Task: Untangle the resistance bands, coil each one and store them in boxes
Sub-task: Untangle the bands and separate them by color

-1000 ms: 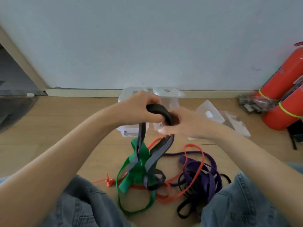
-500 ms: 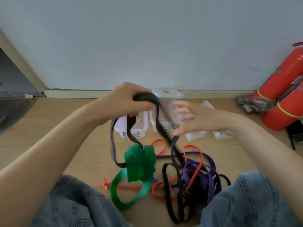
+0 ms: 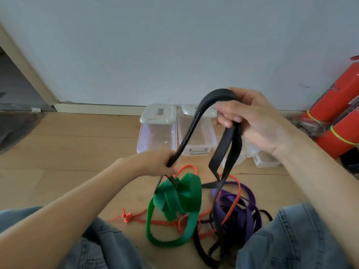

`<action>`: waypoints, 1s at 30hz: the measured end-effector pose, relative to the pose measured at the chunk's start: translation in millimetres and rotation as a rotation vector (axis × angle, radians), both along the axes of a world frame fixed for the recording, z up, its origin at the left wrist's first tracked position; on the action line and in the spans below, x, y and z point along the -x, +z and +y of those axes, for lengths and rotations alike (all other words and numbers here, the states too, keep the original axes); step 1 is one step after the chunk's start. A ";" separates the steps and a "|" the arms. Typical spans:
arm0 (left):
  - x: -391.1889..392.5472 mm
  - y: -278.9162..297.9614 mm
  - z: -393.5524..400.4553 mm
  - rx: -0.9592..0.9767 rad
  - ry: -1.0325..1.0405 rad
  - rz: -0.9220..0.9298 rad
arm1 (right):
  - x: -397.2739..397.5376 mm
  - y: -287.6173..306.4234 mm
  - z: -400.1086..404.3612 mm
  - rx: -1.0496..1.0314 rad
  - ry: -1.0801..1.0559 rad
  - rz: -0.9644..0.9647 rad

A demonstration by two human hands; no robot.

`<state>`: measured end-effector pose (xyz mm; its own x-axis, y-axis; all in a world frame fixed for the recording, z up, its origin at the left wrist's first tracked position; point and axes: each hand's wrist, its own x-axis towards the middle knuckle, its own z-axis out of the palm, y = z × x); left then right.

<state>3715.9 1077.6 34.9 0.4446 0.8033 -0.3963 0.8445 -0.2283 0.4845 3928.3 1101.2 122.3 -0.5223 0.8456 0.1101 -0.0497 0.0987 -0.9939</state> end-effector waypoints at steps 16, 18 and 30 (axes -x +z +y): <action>0.5 50.8 -1.2 0.009 0.025 -0.361 | 17.6 -11.6 -9.5 -0.038 0.207 -0.363; -2.4 33.1 -2.7 0.081 -0.056 -0.252 | 14.0 -9.2 -7.9 0.002 0.184 -0.238; -5.2 53.4 11.4 -0.289 0.082 -0.215 | 15.7 -32.8 -2.2 0.248 0.299 -0.383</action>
